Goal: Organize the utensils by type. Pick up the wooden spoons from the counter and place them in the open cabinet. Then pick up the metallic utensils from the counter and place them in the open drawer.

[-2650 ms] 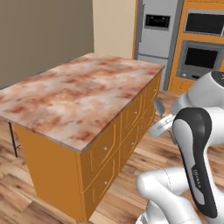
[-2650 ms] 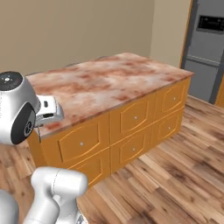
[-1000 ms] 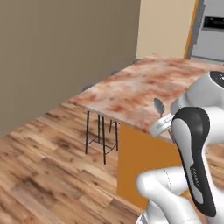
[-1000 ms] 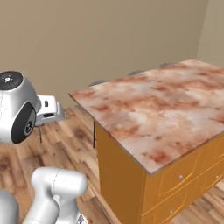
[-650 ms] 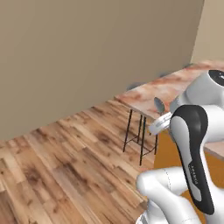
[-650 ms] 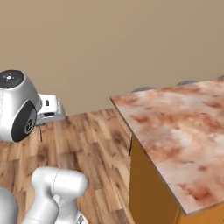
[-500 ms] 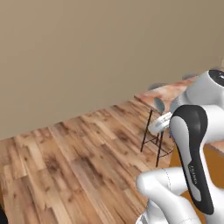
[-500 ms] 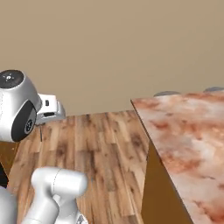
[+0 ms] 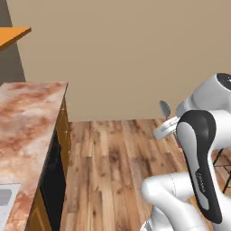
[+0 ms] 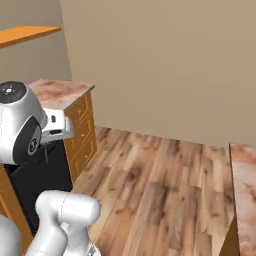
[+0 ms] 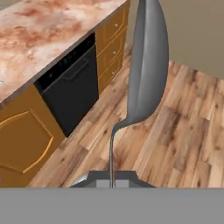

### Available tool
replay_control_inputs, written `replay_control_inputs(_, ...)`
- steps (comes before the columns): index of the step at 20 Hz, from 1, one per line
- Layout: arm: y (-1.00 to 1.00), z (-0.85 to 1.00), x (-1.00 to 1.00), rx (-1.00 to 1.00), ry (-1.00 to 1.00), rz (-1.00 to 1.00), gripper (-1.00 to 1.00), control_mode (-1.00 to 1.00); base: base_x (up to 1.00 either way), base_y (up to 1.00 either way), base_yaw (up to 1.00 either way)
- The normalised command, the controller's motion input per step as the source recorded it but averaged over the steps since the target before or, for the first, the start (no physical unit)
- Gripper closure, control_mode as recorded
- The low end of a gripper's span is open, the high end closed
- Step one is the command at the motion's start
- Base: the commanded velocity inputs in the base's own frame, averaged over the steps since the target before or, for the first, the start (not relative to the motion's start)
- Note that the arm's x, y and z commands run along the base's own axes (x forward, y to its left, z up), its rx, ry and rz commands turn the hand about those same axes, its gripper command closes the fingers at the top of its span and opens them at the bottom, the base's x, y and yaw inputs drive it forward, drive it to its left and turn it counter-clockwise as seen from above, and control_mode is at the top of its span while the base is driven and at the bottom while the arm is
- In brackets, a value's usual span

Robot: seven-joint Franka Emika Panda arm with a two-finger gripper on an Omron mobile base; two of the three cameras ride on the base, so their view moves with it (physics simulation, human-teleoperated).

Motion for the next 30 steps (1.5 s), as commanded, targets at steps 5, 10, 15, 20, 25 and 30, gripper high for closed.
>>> replay_control_inputs(5, 0.0, 0.0, 0.0, 0.0, 0.0, 0.0, 1.0, 1.0, 0.37, 0.0, 0.78)
replay_control_inputs(10, 0.0, 0.0, 0.0, 0.0, 0.0, 0.0, 1.0, 1.0, 0.07, 0.0, 0.87)
replay_control_inputs(15, 0.0, 0.0, 0.0, 0.0, 0.0, 0.0, 1.0, 1.0, -0.27, 0.01, 0.81)
replay_control_inputs(20, 0.0, 0.0, 0.0, 0.0, 0.0, 0.0, 1.0, 1.0, -0.6, 0.06, 0.85)
replay_control_inputs(25, 0.0, 0.0, 0.0, 0.0, 0.0, 0.0, 1.0, 1.0, -0.65, 0.24, 0.97)
replay_control_inputs(30, 0.0, 0.0, 0.0, 0.0, 0.0, 0.0, 1.0, 1.0, -0.5, 0.19, 1.0)
